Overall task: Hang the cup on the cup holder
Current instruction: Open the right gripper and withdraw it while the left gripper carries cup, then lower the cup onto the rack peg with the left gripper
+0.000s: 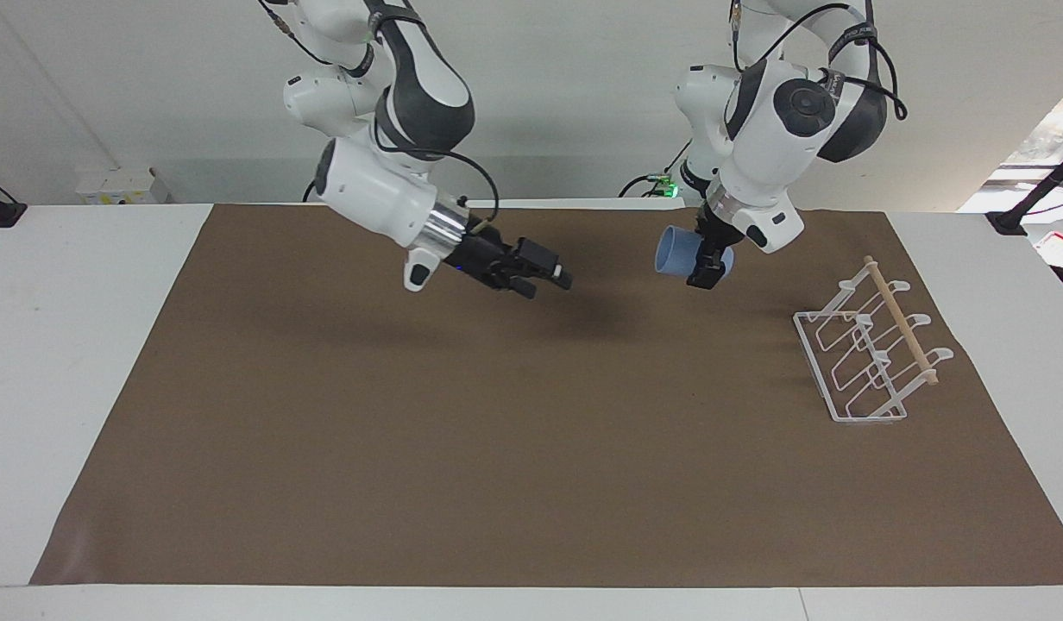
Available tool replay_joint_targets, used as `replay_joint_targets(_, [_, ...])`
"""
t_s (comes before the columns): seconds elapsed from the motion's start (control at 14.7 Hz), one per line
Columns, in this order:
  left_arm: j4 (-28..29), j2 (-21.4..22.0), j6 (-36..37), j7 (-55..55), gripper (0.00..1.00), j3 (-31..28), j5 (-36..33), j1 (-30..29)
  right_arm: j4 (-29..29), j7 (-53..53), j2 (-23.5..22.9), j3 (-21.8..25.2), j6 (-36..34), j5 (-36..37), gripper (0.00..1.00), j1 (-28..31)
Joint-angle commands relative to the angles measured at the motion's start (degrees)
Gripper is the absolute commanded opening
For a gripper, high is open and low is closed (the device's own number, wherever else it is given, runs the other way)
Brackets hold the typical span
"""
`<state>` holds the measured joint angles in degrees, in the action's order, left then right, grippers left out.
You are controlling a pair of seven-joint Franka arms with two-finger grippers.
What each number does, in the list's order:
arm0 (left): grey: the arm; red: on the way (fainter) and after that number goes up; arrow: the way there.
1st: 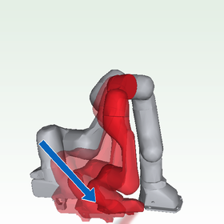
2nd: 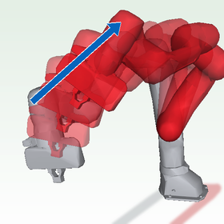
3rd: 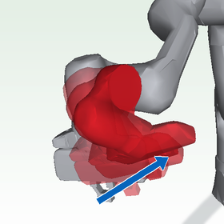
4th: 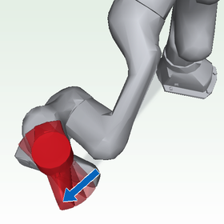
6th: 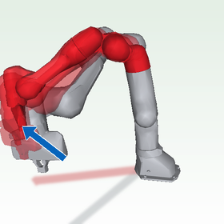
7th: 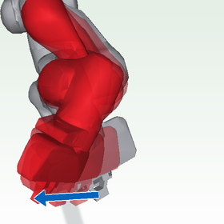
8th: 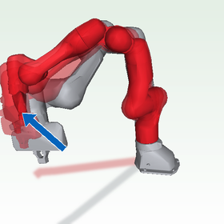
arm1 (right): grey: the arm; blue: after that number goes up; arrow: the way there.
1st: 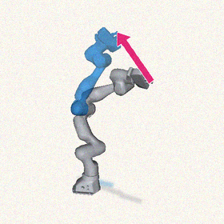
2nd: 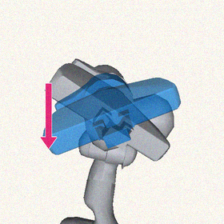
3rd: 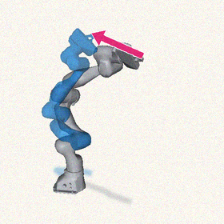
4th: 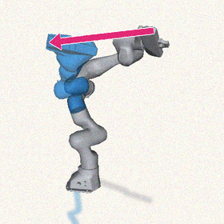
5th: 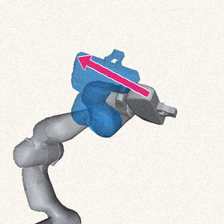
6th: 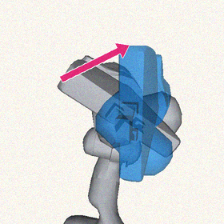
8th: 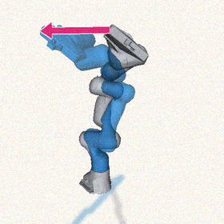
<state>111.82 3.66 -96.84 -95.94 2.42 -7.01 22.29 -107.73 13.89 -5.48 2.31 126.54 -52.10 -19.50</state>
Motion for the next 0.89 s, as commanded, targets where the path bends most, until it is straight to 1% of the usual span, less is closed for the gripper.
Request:
replay_joint_targets(0.0, [-3.10, -3.47, 6.48, -0.04, 0.00, -0.22, -18.15, 2.74, -0.12, -0.61, 2.23, -0.73, -2.16, 14.17, 1.00, 5.16])
replay_joint_targets(0.07, [-3.36, -6.10, 7.27, -0.12, 0.00, -0.22, -24.13, 3.19, 0.76, -1.23, 2.23, -0.55, -4.17, 19.88, 1.00, 6.48])
replay_joint_targets(0.14, [-3.80, -9.61, 9.02, -0.38, 0.00, -0.22, -31.59, 4.15, 3.12, -1.32, 2.41, -0.64, -6.89, 25.94, 1.00, 8.23])
replay_joint_targets(0.2, [-4.94, -13.38, 9.99, -3.87, 0.00, -0.31, -39.67, 5.12, 5.49, -1.41, 2.41, -0.64, -11.35, 32.00, 1.00, 9.90])
replay_joint_targets(0.27, [-8.25, -16.47, 10.26, -8.69, 0.00, -0.31, -45.49, 4.95, 8.64, -1.41, 2.32, -0.64, -16.79, 37.72, 1.00, 11.40])
replay_joint_targets(0.34, [-11.33, -19.63, 11.92, -10.56, 0.00, -0.66, -50.33, 5.04, 11.81, -1.58, 2.32, -0.64, -23.46, 43.69, 1.00, 12.54])
replay_joint_targets(0.41, [-13.45, -23.75, 14.63, -12.41, 0.00, -0.84, -56.30, 5.04, 14.45, -2.45, 2.58, -0.64, -29.18, 48.10, 1.00, 13.34])
replay_joint_targets(0.48, [-15.47, -26.49, 16.49, -16.26, 0.00, -0.84, -62.36, 4.60, 16.91, -4.12, 3.11, -0.64, -34.64, 50.93, 1.00, 13.96])
replay_joint_targets(0.55, [-16.10, -27.73, 18.33, -17.77, 0.00, -0.93, -66.34, 4.34, 19.03, -6.31, 3.63, -0.55, -38.43, 52.88, 1.00, 14.48])
replay_joint_targets(0.68, [-15.67, -28.79, 20.37, -19.01, 0.00, -1.28, -72.24, 3.20, 21.85, -12.37, 5.12, -0.46, -46.25, 55.70, 1.00, 16.15])
replay_joint_targets(0.75, [-15.41, -30.11, 21.85, -20.76, 0.00, -1.28, -75.49, 2.67, 22.21, -13.61, 6.26, -0.46, -48.99, 57.45, 1.00, 16.33])
replay_joint_targets(0.82, [-14.80, -30.90, 23.08, -22.43, 0.00, -1.28, -77.87, 1.45, 21.69, -14.15, 6.71, -0.38, -49.80, 58.60, 1.00, 16.77])
